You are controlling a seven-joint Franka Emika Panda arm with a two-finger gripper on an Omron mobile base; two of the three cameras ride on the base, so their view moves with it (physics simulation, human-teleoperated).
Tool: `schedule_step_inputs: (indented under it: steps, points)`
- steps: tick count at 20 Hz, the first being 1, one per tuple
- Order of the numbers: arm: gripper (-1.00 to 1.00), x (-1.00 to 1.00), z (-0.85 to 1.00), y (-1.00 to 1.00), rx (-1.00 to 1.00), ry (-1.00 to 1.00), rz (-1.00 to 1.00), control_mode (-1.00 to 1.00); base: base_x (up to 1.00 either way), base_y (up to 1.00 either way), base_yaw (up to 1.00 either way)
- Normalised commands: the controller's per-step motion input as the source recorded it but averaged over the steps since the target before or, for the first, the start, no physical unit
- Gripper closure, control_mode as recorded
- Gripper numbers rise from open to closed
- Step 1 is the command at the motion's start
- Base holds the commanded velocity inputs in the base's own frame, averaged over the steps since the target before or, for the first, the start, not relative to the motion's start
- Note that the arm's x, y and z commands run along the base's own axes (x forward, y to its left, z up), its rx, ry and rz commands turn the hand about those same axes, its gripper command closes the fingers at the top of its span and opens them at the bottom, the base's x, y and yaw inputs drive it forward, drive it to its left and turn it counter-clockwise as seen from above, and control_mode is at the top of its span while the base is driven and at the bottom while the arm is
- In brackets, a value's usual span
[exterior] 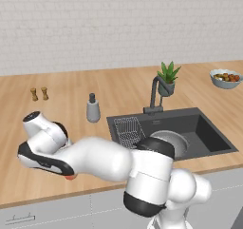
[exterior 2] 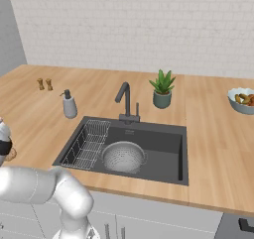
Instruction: Put the colander in the sink, put the peach in the colander, and turn on the sink faucet and pour water over the colander.
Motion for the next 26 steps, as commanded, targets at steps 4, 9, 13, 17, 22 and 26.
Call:
schedule_step_inputs:
  steps: [4,9,13,17,22,26]
  points:
    - [-1.00,0.00,-0.12,-0.33,-0.03,0.00,0.00,-1.00,0.00,0.00,0.00]
    - [-1.00,0.00,-0.16,-0.23,0.00,0.00,0.00,-1.00,0.00,0.00,0.00]
    - [-1.00,-0.04,-0.22,-0.17,0.00,0.00,0.00,-1.00,0.00,0.00,0.00]
    - [-1.00,-0.04,-0.24,-0.21,0.00,0.00,0.00,-1.00,0.00,0.00,0.00]
    - [-1.00,0.00,-0.29,-0.04,0.02,0.00,0.00,-1.00,0.00,0.00,0.00]
    - [-1.00,0.00,-0.33,0.00,0.08,0.00,0.00,-1.00,0.00,0.00,0.00]
